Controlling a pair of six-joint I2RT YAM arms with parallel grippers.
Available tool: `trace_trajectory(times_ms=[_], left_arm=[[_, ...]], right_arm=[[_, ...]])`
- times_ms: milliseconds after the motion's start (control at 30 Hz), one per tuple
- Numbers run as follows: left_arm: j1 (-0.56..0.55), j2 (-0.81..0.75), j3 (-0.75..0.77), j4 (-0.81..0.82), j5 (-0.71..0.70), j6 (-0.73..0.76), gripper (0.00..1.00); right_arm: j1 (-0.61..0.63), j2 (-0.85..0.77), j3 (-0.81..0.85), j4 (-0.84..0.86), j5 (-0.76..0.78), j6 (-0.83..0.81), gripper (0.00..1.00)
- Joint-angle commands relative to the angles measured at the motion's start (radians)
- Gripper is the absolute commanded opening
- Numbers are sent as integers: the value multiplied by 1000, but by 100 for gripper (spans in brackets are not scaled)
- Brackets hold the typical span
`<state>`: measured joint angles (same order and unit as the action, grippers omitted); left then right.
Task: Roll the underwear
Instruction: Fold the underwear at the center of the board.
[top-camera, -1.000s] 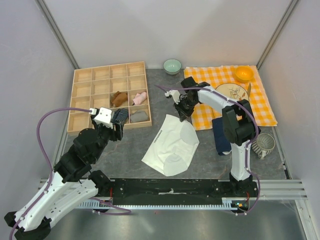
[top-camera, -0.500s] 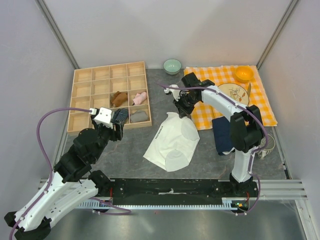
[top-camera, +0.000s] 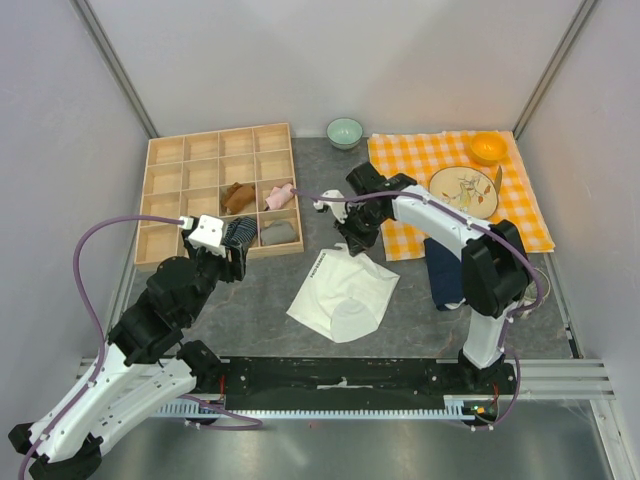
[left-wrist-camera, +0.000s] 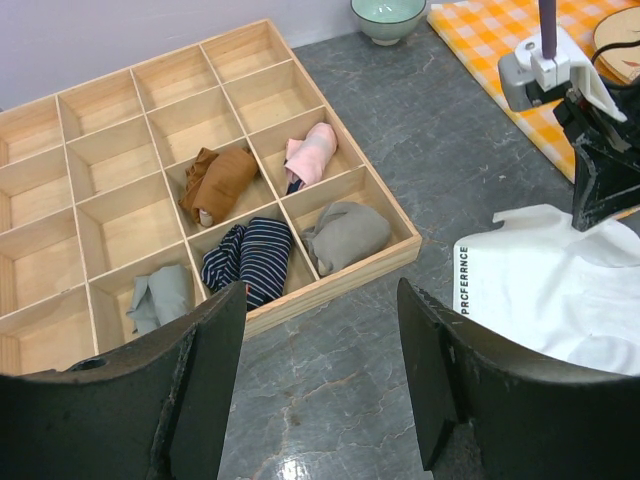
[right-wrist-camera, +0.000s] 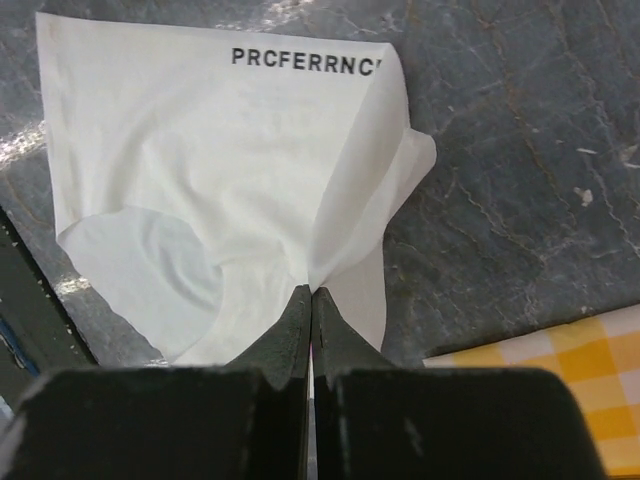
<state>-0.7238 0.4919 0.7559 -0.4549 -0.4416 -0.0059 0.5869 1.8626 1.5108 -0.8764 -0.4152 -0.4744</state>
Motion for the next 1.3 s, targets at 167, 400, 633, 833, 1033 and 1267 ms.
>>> trace_trajectory(times_ms=[167,400,633,833,1033,1267], left_arm=[[4,-6,8,27,0,27,69],[4,-3,8,28,-5,29,69],[4,2,8,28,-5,29,68],[4,5,10,27,-6,27,69],[4,5,8,27,-8,29,68],[4,2,8,27,-9,27,69]], right_arm=[[139,-79,-15,-29,-13,8,0],[231,-74,-17,-30,-76,30,0],[303,-80,-14,-30,-85,40,1],[327,-77,6,-33,-92,46,1],[366,-42,3,-26,-88,48,2],[407,-16,9,-26,-86,49,4]])
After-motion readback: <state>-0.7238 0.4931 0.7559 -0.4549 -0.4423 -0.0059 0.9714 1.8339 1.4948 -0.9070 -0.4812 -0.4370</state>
